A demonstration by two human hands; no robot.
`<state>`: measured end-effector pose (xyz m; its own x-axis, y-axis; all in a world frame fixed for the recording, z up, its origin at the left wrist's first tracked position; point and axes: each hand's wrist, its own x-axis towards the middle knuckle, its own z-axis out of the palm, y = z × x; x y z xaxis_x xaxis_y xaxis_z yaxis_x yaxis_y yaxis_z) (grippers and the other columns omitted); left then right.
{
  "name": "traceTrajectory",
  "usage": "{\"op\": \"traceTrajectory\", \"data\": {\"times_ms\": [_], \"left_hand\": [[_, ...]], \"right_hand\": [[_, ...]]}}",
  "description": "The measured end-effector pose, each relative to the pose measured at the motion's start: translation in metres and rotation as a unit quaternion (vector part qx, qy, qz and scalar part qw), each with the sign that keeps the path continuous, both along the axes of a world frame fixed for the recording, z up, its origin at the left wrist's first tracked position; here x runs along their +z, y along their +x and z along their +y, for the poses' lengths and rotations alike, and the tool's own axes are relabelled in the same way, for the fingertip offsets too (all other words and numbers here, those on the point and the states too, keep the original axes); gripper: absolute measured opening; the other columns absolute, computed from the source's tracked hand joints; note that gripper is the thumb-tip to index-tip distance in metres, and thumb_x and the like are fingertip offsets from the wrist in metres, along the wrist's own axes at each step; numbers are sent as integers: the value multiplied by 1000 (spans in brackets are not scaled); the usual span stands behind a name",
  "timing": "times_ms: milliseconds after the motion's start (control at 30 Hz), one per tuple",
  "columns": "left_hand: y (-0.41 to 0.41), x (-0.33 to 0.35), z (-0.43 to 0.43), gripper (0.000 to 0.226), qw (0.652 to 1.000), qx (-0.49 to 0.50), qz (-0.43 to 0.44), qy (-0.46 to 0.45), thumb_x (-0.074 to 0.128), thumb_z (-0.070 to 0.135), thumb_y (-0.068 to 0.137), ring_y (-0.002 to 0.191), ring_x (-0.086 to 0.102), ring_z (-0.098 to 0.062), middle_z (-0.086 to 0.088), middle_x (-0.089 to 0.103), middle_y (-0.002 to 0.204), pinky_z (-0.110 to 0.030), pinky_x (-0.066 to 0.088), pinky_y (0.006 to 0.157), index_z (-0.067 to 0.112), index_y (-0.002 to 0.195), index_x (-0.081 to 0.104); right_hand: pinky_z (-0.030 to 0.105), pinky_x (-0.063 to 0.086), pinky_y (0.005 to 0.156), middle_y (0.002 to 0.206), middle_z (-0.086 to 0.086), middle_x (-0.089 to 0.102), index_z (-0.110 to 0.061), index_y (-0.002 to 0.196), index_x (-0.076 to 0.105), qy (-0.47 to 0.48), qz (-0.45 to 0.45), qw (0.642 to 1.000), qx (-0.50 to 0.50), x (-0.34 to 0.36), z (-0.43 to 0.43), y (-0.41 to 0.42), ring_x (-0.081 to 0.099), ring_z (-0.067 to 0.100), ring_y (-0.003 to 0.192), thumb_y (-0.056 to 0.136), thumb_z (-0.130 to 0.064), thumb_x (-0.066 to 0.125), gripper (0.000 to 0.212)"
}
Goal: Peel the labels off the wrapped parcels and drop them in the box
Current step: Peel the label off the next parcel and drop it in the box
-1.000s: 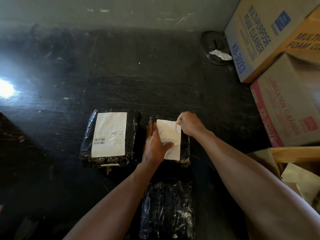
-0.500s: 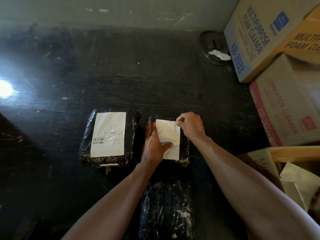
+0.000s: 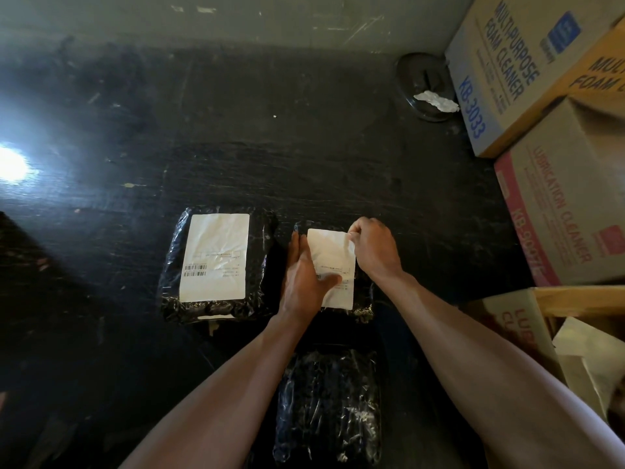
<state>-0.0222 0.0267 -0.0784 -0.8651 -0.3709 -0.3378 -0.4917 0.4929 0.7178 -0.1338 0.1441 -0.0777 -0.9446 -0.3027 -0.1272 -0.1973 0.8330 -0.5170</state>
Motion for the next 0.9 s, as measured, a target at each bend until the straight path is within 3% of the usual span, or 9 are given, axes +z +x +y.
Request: {"op": "traceTrajectory", "data": {"times_ms": [167,400,700,800,900], "left_hand": [[-1,1,1,112,1000,2,1,4,81,29,77,149,14,-19,1,-8,164,-40,28,117,12,156,4],[2,4,-3,114,1000,-21,-11,-4,81,32,78,148,15,-20,2,-9,163,-35,27,116,14,156,0],[2,2,-6,115,1000,-28,-14,3,82,30,76,149,12,-21,3,-9,163,-44,26,118,16,157,2],[2,0,-7,115,999,-31,-12,0,83,30,76,149,13,-21,3,-9,163,-44,27,117,15,157,2],[2,0,-6,115,999,-30,-15,-4,83,30,76,149,15,-22,3,-9,163,-45,28,116,16,157,2]], "right_hand": [[34,55,84,108,4,61,-17,97,65,14,28,999,24,2,-1,7,58,15,102,100,-14,56,10],[23,51,72,99,-4,66,-20,98,67,-11,-22,1000,3,9,1,1,64,8,90,95,-15,65,6],[26,52,93,112,-3,70,-20,112,70,-50,-99,994,-10,14,15,-21,65,9,106,88,-4,71,28],[21,46,90,123,-2,69,-19,116,72,-26,-119,992,10,12,17,-23,63,10,114,92,-5,67,28],[26,49,97,127,-1,68,-19,118,71,-16,-133,991,25,12,13,-24,62,12,118,94,-9,65,26]]}}
